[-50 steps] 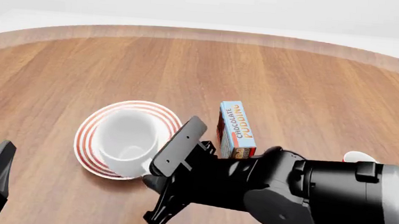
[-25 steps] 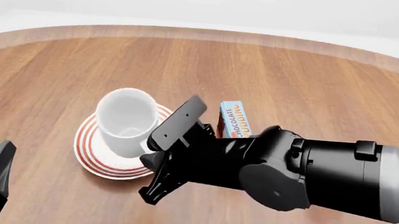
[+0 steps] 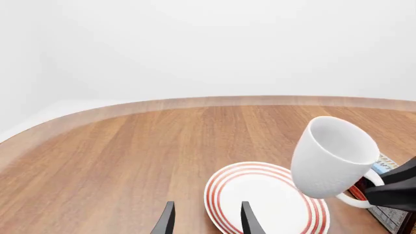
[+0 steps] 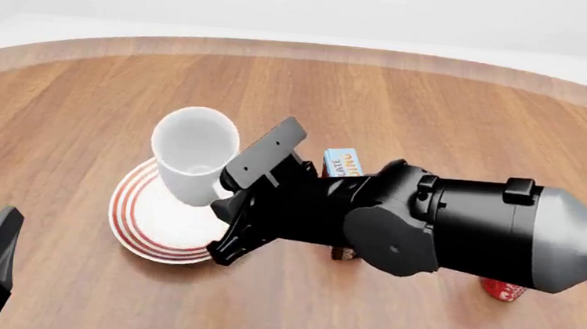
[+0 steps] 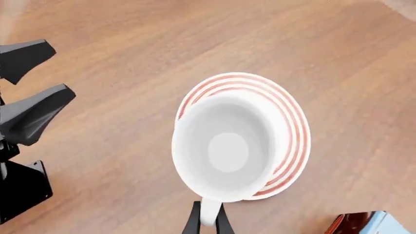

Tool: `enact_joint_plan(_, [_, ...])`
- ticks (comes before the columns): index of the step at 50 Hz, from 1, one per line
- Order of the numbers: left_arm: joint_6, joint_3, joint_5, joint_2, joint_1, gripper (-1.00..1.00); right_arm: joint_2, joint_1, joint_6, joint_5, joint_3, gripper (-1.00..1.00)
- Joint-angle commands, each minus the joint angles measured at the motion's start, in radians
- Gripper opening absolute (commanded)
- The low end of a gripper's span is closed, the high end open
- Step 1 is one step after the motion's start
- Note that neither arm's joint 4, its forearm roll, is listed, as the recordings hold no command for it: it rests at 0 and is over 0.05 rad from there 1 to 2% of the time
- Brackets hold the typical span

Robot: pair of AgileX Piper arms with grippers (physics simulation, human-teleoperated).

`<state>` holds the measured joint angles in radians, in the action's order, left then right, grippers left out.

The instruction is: Pick up the white mug and put it on the plate, and put the chocolate pudding to the right of the plate.

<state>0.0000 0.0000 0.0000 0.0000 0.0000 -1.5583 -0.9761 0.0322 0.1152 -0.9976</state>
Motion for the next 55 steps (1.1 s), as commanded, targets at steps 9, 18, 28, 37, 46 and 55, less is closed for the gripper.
enact_joint_plan(9, [0.0, 0.0, 0.0, 0.0, 0.0, 1.0, -0.053, 0.034, -0.013, -0.012, -0.056, -1.0])
enact_joint_plan(18, [0.0, 0.0, 0.0, 0.0, 0.0, 1.0, -0.072, 0.047, -0.012, -0.026, -0.072, -1.0])
enact_joint_plan(28, [0.0, 0.0, 0.0, 0.0, 0.0, 1.0, -0.111, 0.051, -0.014, -0.037, -0.103, -1.0])
enact_joint_plan(37, [0.0, 0.0, 0.0, 0.0, 0.0, 1.0, -0.151, 0.043, -0.024, -0.045, -0.132, -1.0])
enact_joint_plan(46, [0.0, 0.0, 0.0, 0.0, 0.0, 1.0, -0.19, 0.041, -0.045, -0.038, -0.166, -1.0])
enact_joint_plan(55, [0.0, 0.0, 0.0, 0.0, 0.0, 1.0, -0.213, 0.042, -0.065, -0.006, -0.203, -1.0])
